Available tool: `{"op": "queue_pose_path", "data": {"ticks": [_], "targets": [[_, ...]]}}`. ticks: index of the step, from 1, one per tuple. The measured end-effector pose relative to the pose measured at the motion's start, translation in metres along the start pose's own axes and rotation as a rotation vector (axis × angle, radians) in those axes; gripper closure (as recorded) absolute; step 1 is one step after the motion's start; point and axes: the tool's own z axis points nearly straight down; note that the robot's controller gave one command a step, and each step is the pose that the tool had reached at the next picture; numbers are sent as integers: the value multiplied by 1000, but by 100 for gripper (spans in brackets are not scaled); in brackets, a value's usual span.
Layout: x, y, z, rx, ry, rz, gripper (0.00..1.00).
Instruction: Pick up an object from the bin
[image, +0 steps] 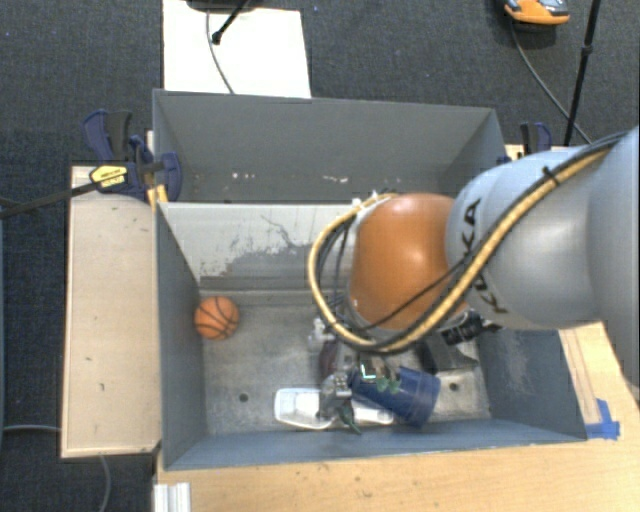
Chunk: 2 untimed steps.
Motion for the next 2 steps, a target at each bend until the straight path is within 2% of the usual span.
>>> {"op": "queue_pose_path", "data": {"ticks": [1, 2], "targets": [[-2, -1, -3, -1, -7, 4, 0], [-49, -68, 73, 0, -7, -302, 100]]}}
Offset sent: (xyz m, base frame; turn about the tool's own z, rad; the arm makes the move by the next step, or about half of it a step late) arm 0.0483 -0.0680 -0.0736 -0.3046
